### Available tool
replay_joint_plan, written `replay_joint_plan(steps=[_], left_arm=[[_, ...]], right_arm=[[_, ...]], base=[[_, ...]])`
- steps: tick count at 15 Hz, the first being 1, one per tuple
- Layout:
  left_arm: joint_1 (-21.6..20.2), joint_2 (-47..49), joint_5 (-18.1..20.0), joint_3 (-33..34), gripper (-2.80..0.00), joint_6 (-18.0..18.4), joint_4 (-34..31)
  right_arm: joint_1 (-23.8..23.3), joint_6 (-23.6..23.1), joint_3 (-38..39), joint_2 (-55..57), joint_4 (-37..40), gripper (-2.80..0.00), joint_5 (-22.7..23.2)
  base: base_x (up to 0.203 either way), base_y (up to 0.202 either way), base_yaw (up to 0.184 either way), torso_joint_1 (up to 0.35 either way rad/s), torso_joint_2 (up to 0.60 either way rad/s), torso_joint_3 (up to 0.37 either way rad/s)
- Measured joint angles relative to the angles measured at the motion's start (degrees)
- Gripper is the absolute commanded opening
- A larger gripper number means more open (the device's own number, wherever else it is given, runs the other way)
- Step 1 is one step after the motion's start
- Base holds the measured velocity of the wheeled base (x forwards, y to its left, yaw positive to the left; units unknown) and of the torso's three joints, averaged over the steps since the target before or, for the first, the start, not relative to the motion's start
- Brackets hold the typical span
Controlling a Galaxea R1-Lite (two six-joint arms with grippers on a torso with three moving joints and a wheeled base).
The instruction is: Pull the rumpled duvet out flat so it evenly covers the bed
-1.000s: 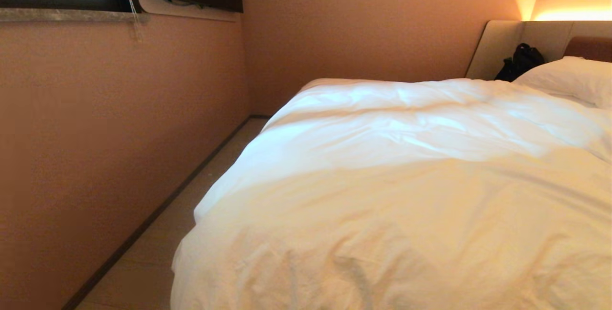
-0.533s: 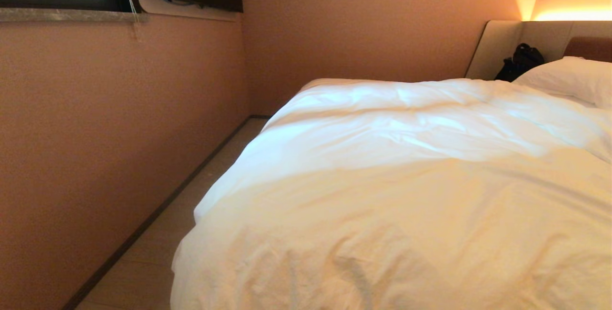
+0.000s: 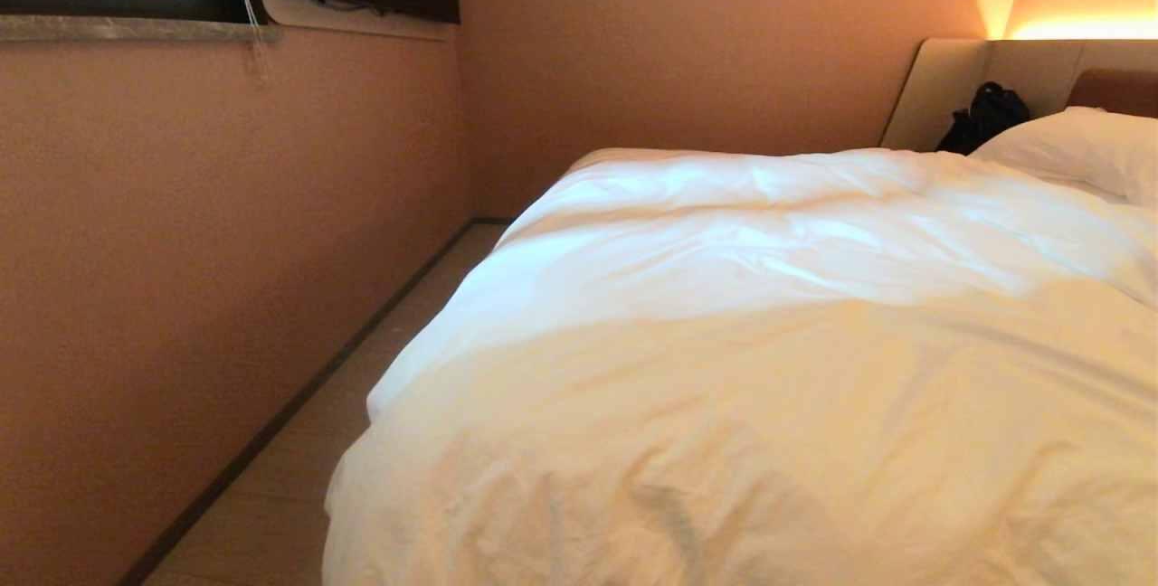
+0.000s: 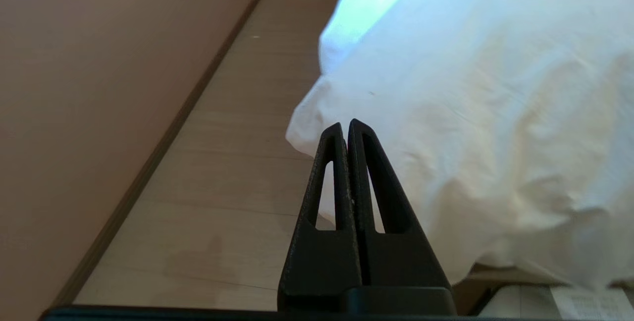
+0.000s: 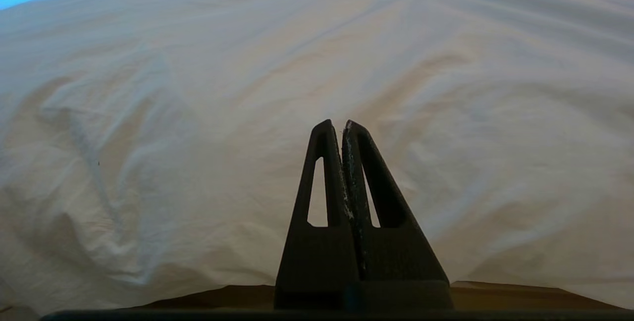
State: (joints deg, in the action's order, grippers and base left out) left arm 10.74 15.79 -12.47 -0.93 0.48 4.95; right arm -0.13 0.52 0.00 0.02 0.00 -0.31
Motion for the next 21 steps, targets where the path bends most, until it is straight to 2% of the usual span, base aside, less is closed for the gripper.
replay_joint_plan(steps=[1, 3, 5, 7, 16, 19, 21], left_arm=[[0.0, 0.0, 1.8, -0.1, -2.8, 1.0, -0.4], [0.0, 0.0, 7.8, 0.0, -2.8, 3.1, -0.9], [0.0, 0.0, 12.2, 0.5, -2.8, 3.3, -2.7], [0.0, 0.0, 12.7, 0.6, -2.8, 3.3, -6.8], [-0.1, 0.1, 12.8, 0.3, -2.8, 4.4, -7.9], [-3.0, 0.1, 12.9, 0.1, -2.8, 4.7, -8.2], [-7.2, 0.0, 12.8, 0.1, -2.8, 4.7, -8.3]], right_arm=[[0.0, 0.0, 0.0, 0.0, 0.0, -2.8, 0.0], [0.0, 0.0, 0.0, 0.0, 0.0, -2.8, 0.0], [0.0, 0.0, 0.0, 0.0, 0.0, -2.8, 0.0], [0.0, 0.0, 0.0, 0.0, 0.0, -2.8, 0.0], [0.0, 0.0, 0.0, 0.0, 0.0, -2.8, 0.0], [0.0, 0.0, 0.0, 0.0, 0.0, -2.8, 0.0], [0.0, 0.0, 0.0, 0.0, 0.0, -2.8, 0.0]], base=[[0.0, 0.0, 0.0, 0.0, 0.0, 0.0], [0.0, 0.0, 0.0, 0.0, 0.0, 0.0], [0.0, 0.0, 0.0, 0.0, 0.0, 0.0], [0.0, 0.0, 0.0, 0.0, 0.0, 0.0], [0.0, 0.0, 0.0, 0.0, 0.0, 0.0], [0.0, 0.0, 0.0, 0.0, 0.0, 0.0], [0.0, 0.0, 0.0, 0.0, 0.0, 0.0]])
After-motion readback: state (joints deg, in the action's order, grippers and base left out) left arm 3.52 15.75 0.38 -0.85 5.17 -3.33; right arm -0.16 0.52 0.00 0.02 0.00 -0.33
